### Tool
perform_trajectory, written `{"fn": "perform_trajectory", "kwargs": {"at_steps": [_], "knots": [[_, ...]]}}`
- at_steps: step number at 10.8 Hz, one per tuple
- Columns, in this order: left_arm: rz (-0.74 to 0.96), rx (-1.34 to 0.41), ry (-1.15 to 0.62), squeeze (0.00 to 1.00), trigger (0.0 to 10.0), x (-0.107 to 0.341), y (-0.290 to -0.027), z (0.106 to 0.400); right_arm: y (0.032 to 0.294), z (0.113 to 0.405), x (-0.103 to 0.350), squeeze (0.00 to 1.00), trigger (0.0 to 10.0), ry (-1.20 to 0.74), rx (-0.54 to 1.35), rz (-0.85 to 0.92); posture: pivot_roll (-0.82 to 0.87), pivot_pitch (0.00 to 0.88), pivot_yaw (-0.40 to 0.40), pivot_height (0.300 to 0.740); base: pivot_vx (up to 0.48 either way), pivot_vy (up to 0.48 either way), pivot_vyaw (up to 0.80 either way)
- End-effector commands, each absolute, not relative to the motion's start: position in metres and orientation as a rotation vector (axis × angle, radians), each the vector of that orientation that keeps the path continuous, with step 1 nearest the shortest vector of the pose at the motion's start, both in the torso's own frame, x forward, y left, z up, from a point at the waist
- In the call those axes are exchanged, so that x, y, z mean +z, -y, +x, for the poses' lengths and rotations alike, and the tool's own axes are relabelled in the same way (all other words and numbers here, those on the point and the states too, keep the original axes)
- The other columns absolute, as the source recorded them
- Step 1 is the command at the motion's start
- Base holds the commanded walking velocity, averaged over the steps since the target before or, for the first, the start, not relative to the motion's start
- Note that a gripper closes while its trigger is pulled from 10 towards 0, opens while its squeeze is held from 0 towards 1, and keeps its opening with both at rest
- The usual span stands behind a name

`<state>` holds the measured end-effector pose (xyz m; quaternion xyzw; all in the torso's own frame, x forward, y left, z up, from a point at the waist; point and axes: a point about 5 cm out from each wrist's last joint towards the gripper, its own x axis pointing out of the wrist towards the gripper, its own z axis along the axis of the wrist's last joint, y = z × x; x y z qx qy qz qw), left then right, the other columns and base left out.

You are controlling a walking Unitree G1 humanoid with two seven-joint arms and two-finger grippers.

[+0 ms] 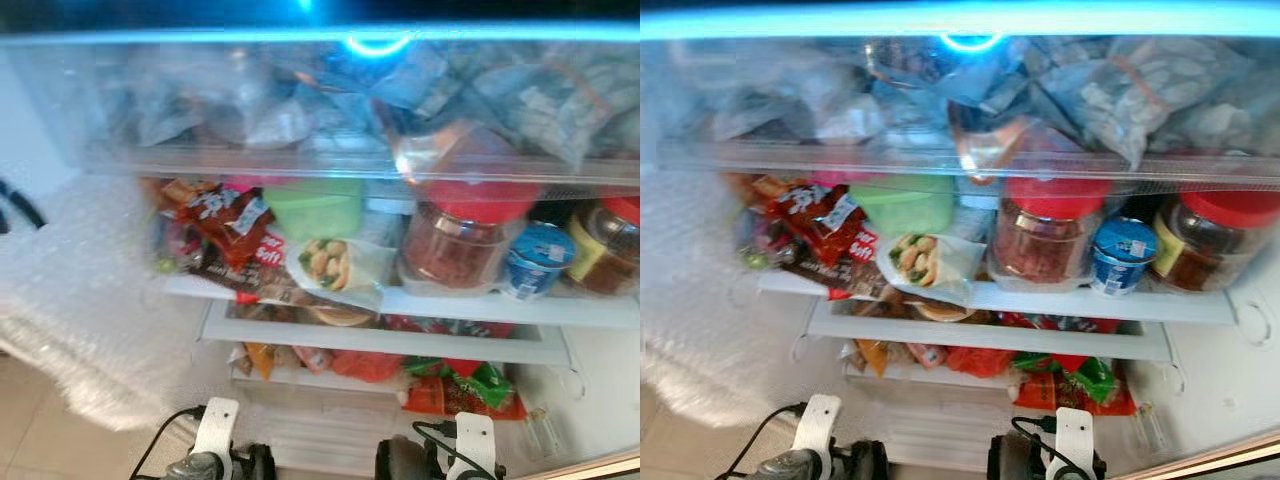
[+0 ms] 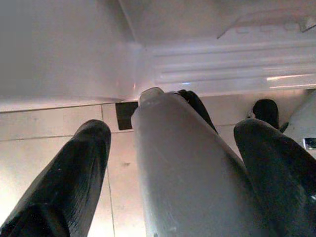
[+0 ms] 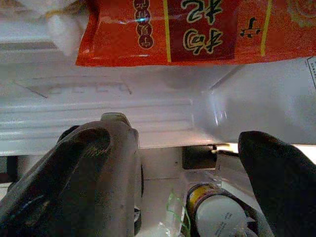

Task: Restocking fridge

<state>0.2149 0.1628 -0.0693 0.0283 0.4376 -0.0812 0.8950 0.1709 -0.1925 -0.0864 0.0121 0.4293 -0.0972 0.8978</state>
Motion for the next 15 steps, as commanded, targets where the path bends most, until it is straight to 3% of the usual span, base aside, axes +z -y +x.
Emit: {"fn": "perform_trajectory", "kwargs": {"at_steps": [1,8,12,15], "knots": [[0.104,-0.184,-0.94,0.0,10.0,-0.073,-0.163,0.209,0.185,0.145,-0.099,0.0,10.0,-1.002,-0.193,0.034,-0.03,0.075,0.062,0.643,-0.311,0.0,0.0],[0.127,-0.185,-0.925,0.0,10.0,-0.073,-0.169,0.208,0.186,0.147,-0.098,0.0,10.0,-0.994,-0.181,0.025,-0.03,0.089,0.046,0.643,-0.331,0.0,0.0],[0.116,-0.068,-0.946,0.0,10.0,-0.076,-0.184,0.201,0.185,0.149,-0.098,0.0,10.0,-0.989,-0.181,0.03,-0.03,0.103,0.043,0.643,0.0,0.0,0.0],[0.124,-0.015,-0.995,0.0,10.0,-0.083,-0.2,0.182,0.185,0.148,-0.098,0.0,10.0,-0.991,-0.183,0.035,-0.03,0.111,0.041,0.643,0.0,0.339,0.0]]}}
